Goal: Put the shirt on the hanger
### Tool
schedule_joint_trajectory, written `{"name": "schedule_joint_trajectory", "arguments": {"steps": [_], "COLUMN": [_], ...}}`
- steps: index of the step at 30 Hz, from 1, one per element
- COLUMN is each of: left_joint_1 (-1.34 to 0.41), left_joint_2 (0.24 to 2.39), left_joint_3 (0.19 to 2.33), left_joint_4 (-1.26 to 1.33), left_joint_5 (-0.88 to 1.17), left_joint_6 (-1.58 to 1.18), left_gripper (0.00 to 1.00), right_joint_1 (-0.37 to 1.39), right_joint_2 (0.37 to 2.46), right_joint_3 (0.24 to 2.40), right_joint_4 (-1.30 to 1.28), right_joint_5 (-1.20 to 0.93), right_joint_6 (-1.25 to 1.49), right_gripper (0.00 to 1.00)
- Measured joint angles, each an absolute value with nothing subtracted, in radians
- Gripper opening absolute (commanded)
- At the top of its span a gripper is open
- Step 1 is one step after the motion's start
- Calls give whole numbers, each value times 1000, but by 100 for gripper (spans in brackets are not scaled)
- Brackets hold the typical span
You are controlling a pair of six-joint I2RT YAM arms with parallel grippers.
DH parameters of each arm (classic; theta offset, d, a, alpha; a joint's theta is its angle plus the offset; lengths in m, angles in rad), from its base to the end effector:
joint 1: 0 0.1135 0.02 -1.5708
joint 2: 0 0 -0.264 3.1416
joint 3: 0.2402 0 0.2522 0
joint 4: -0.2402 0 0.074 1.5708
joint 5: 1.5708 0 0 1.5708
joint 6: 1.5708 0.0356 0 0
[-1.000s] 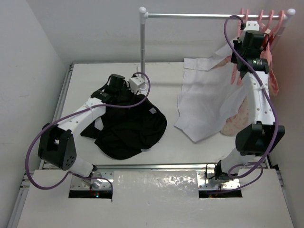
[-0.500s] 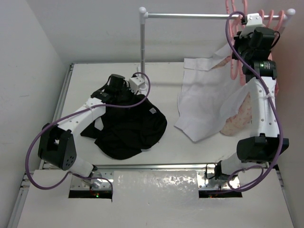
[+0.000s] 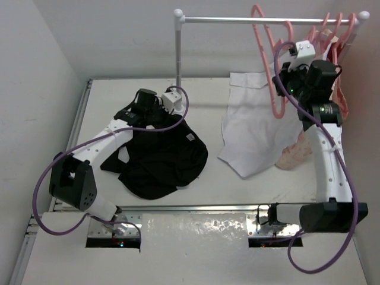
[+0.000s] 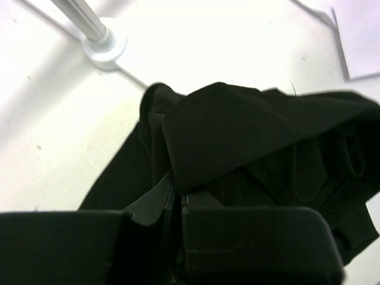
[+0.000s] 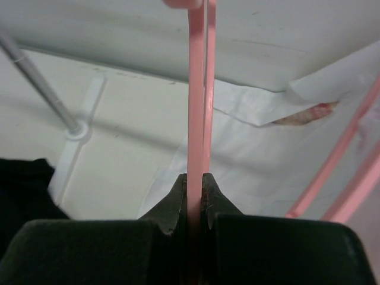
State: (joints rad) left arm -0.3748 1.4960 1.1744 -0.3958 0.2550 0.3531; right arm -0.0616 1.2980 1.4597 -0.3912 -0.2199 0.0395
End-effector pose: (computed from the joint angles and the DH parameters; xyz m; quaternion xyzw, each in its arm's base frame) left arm 0.3069 -0.1304 0.2850 0.3706 0.8251 -0.1202 0.4092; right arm 0.2868 -0.0099 0.4417 -0.0288 0.7811 0.0791 0.6187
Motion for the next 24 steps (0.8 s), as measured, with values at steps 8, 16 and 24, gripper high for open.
{"name": "schedule_joint_trajectory", "arguments": {"steps": [8,16,24], "left_joint_1": [-375,-374,-369], "left_joint_2": [1575,1692,1812], "left_joint_3": [1245,1369,1518], "left_joint_4": [-378,-393,-409], "left_joint_5": [240,163,91], "left_joint_6": [332,326,290], "left_gripper": [0,0,0], "right_joint_1": [185,310,355], "right_joint_2": [1184,1001,922], "right_joint_3": [1313,1023,917], "right_joint_4": [-387,-396,-477], "right_joint_5": [-230,-281,-403], "right_joint_6": [40,125,167], "right_gripper": [0,0,0]}}
